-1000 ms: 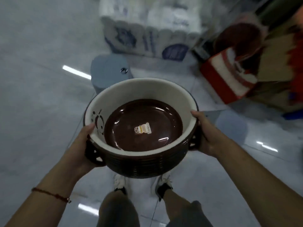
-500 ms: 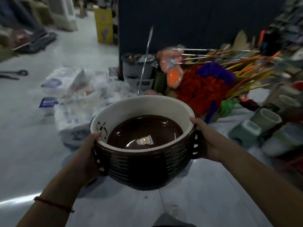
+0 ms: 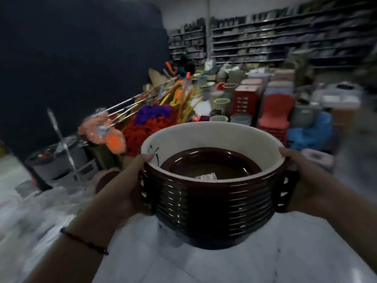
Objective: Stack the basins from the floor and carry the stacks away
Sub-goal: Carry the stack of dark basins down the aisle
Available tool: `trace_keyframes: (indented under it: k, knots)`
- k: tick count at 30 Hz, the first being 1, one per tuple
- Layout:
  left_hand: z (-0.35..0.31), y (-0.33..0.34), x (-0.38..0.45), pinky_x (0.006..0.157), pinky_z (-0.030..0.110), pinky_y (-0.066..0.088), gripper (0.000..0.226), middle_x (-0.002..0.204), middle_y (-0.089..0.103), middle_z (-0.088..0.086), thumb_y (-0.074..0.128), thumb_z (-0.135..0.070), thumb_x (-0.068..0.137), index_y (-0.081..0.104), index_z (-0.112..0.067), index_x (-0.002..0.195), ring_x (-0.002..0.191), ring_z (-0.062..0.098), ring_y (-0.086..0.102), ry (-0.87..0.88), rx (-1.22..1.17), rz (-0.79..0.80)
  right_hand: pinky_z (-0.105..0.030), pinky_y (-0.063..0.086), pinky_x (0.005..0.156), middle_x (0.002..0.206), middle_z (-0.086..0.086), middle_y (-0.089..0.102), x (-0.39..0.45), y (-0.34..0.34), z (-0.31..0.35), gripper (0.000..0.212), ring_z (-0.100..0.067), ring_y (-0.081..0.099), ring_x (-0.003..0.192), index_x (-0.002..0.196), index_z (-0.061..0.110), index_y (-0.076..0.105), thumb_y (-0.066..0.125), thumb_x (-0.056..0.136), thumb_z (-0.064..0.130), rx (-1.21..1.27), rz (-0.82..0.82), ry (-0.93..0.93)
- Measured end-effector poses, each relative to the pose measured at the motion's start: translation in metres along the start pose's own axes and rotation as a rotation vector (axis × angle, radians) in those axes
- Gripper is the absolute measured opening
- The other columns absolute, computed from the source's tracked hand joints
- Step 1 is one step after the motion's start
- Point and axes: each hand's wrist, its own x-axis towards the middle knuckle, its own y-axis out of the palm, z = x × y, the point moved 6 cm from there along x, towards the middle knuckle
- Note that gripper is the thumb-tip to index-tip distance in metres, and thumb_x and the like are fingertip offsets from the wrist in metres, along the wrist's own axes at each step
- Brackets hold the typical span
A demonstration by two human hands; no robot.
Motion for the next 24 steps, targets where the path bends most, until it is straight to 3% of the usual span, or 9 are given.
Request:
trace_keyframes:
  k: [3,6,11,17,20,24]
  knots:
    - [-0.004,0.082,0.005,0.093,0.068,0.042,0.088,0.120,0.067,0.019,0.076,-0.059,0.048,0.062,-0.019,0.124,0.111,0.044,0.060,-0.021,0.113,0.140,-0.051,0.044,0.093,0.117,-0.023,0.057,-0.034,-0.079,-0.006,0.067,-0.042,0.055,0.105,0.112,0.016,0.067,0.068,0.065,0.063,0.126,-0.102,-0.037]
    - [0.005,0.167,0.010,0.092,0.065,0.042,0.107,0.114,0.066,0.020,0.086,-0.053,0.026,0.062,-0.018,0.125,0.106,0.044,0.060,-0.075,0.194,0.274,-0.055,0.041,0.098,0.124,-0.026,0.054,-0.074,-0.155,-0.015,0.071,-0.043,0.052,0.113,0.118,0.015,0.061,0.065,0.069,0.067,0.228,-0.205,-0.059]
    - [0.039,0.311,0.003,0.087,0.054,0.043,0.079,0.115,0.058,0.023,0.070,-0.057,0.051,0.064,-0.021,0.121,0.102,0.044,0.056,-0.151,0.303,0.463,-0.051,0.048,0.088,0.124,-0.026,0.056,-0.148,-0.268,-0.030,0.092,-0.042,0.055,0.109,0.126,0.015,0.059,0.075,0.050,0.066,0.361,-0.419,-0.101]
    - [0.072,0.434,-0.006,0.087,0.054,0.041,0.062,0.104,0.058,0.019,0.065,-0.058,0.069,0.064,-0.018,0.116,0.094,0.040,0.055,-0.211,0.355,0.630,-0.053,0.049,0.085,0.119,-0.024,0.059,-0.214,-0.355,-0.026,0.074,-0.042,0.057,0.106,0.117,0.013,0.061,0.074,0.065,0.064,0.477,-0.574,-0.136]
    - [0.075,0.473,-0.010,0.090,0.056,0.040,0.054,0.103,0.058,0.020,0.064,-0.056,0.072,0.064,-0.018,0.109,0.096,0.040,0.055,-0.235,0.370,0.659,-0.061,0.046,0.091,0.127,-0.025,0.052,-0.228,-0.384,-0.021,0.090,-0.046,0.052,0.113,0.134,0.018,0.050,0.076,0.060,0.062,0.497,-0.641,-0.121]
    - [0.070,0.509,-0.008,0.081,0.052,0.045,0.055,0.103,0.060,0.019,0.069,-0.054,0.064,0.066,-0.017,0.105,0.092,0.038,0.056,-0.255,0.359,0.709,-0.066,0.041,0.093,0.135,-0.023,0.047,-0.227,-0.405,-0.004,0.105,-0.049,0.046,0.119,0.147,0.024,0.038,0.074,0.056,0.062,0.501,-0.718,-0.113]
